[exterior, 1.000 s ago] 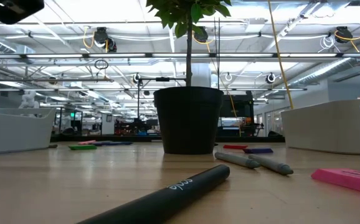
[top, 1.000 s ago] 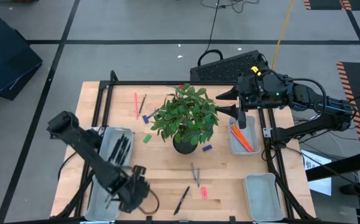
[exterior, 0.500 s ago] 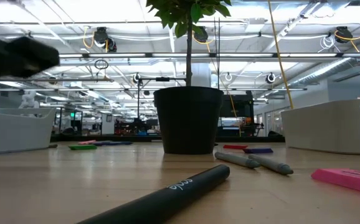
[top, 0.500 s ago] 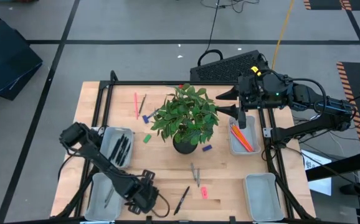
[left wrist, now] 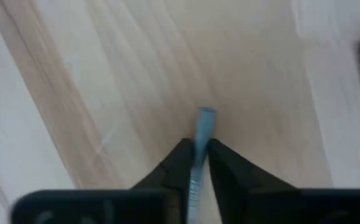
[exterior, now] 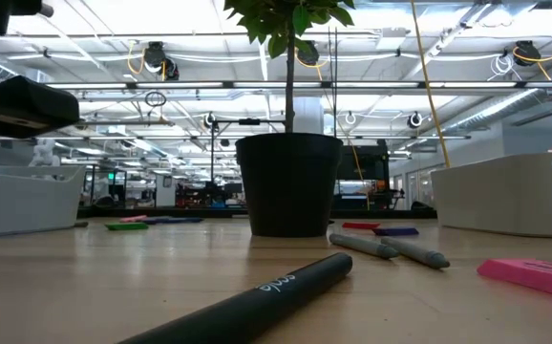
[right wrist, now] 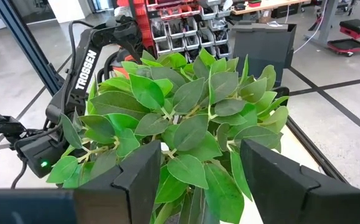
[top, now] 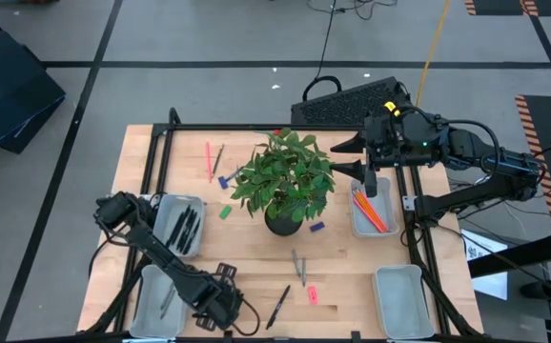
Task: Sort crayons/erasers/pens/pencils in bins
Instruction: Put the gray crayon into the bottom left gray bin
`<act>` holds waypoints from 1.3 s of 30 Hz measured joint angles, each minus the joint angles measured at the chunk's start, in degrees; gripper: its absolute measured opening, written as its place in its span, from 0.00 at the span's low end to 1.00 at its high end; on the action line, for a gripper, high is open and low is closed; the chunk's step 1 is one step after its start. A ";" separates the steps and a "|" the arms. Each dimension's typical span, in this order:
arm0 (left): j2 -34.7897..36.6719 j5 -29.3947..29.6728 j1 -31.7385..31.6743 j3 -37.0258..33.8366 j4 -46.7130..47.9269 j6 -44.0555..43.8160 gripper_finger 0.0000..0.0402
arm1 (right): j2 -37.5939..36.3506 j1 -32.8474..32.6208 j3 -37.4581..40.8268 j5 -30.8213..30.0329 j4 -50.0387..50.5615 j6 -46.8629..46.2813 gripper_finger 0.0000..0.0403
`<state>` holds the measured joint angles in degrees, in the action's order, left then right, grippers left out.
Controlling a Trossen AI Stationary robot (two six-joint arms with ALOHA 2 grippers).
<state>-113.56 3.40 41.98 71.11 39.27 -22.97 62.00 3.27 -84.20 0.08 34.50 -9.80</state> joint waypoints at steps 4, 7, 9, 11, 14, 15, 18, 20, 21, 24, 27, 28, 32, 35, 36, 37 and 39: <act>-0.02 0.57 -0.11 -0.04 -0.18 -1.18 0.03 | 0.00 0.02 0.00 0.00 0.00 0.00 0.53; 0.11 1.04 0.07 -0.13 0.09 -2.54 0.05 | 0.00 0.02 0.00 -0.02 0.00 0.00 0.53; 0.55 1.01 0.07 -0.23 0.33 -3.24 0.05 | 0.00 0.02 0.00 0.00 0.01 0.00 0.53; 2.04 1.04 0.30 -0.29 0.65 -4.65 0.03 | 0.00 0.01 0.00 0.00 0.01 0.00 0.53; 4.79 2.05 0.03 -0.88 2.67 -8.32 0.02 | 0.00 0.00 0.00 0.00 0.00 0.00 0.53; 6.33 2.14 -0.05 -0.89 2.56 -9.92 0.02 | 0.00 0.00 0.00 0.00 0.02 0.00 0.53; 11.47 0.66 -0.23 -0.42 2.34 -16.09 0.04 | 0.00 0.00 0.00 0.00 0.01 0.00 0.53; 14.94 -2.27 -0.22 -0.61 3.48 -21.47 0.05 | 0.00 0.00 0.00 0.00 0.00 0.00 0.53; 16.73 -3.52 -0.26 -0.61 3.44 -24.82 0.05 | 0.00 0.01 0.00 0.00 0.01 0.00 0.53; 22.84 -7.90 -0.35 -0.50 3.05 -34.79 0.06 | 0.00 0.00 0.00 0.00 0.00 0.00 0.53; 27.84 -8.78 1.73 -0.46 4.75 -45.09 0.06 | 0.00 0.02 0.00 0.00 0.02 0.00 0.53; 29.45 -8.04 3.08 -0.46 5.45 -47.65 0.06 | 0.00 0.00 0.00 0.00 0.01 0.00 0.53; 33.65 -1.08 10.74 -0.37 11.09 -60.45 0.06 | 0.00 0.02 0.00 0.00 0.00 0.00 0.53; 33.72 -0.41 15.67 -0.40 18.26 -71.09 0.06 | 0.00 0.01 0.00 0.00 0.00 0.00 0.53; 33.66 -0.62 16.90 -0.66 20.80 -74.57 0.06 | 0.00 0.01 0.00 0.00 0.01 0.00 0.53; 33.66 -1.55 17.65 -1.10 22.53 -78.03 0.06 | 0.00 0.02 0.00 0.00 0.00 0.00 0.53; 33.64 -3.99 17.94 -2.58 23.59 -84.72 0.06 | 0.00 0.00 0.00 0.00 0.00 0.00 0.53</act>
<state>-79.92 -0.59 59.92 68.53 62.86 -107.69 62.00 3.27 -84.20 0.08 34.50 -9.80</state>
